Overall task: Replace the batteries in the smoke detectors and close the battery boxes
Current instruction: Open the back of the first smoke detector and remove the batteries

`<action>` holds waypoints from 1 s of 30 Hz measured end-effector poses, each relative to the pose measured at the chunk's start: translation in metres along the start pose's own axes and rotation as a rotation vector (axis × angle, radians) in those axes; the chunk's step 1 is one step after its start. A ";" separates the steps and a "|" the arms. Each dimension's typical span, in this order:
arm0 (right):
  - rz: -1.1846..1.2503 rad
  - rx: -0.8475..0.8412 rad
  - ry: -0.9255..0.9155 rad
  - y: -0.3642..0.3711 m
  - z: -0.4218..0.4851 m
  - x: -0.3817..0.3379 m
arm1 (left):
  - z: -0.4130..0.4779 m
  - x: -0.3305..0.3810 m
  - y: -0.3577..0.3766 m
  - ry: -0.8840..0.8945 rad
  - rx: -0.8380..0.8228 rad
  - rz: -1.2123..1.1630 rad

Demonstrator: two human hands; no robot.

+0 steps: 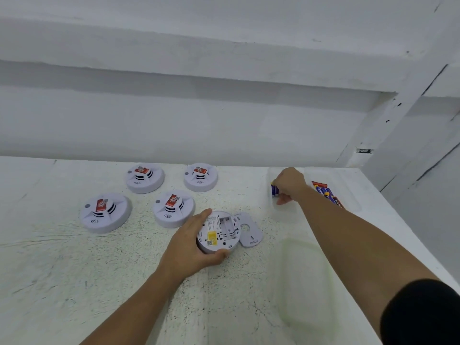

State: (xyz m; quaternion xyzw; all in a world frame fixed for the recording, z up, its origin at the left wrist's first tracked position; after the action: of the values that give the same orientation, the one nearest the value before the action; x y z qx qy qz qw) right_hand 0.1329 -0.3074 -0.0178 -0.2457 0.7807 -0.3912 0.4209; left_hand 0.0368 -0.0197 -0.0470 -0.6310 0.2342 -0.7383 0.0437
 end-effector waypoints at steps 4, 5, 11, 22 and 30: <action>0.046 -0.034 -0.015 0.001 0.005 0.003 | -0.001 0.003 0.000 0.010 0.001 0.006; 0.063 -0.043 -0.014 0.002 0.004 0.004 | -0.001 0.005 0.000 0.014 0.002 0.014; 0.292 -0.081 0.023 -0.013 -0.005 0.009 | -0.002 0.005 0.000 0.010 0.006 0.008; 0.199 0.195 -0.069 -0.108 0.007 0.052 | -0.002 0.007 0.001 0.023 0.012 0.052; -0.580 0.102 0.015 -0.080 0.007 0.086 | -0.002 0.007 0.002 0.009 0.019 0.056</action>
State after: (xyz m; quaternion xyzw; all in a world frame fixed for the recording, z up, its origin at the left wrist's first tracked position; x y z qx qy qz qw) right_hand 0.0984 -0.4171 0.0049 -0.4339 0.6603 -0.5358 0.2975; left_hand 0.0327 -0.0233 -0.0419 -0.6203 0.2450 -0.7419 0.0695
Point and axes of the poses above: each hand's wrist, its own z-axis towards the middle knuckle, its own y-axis out of the palm, x = y × z, the point moved 9 cm from there along z, towards the middle knuckle, and after that the axes turned 12 degrees about -z, right-handed, at the moved point
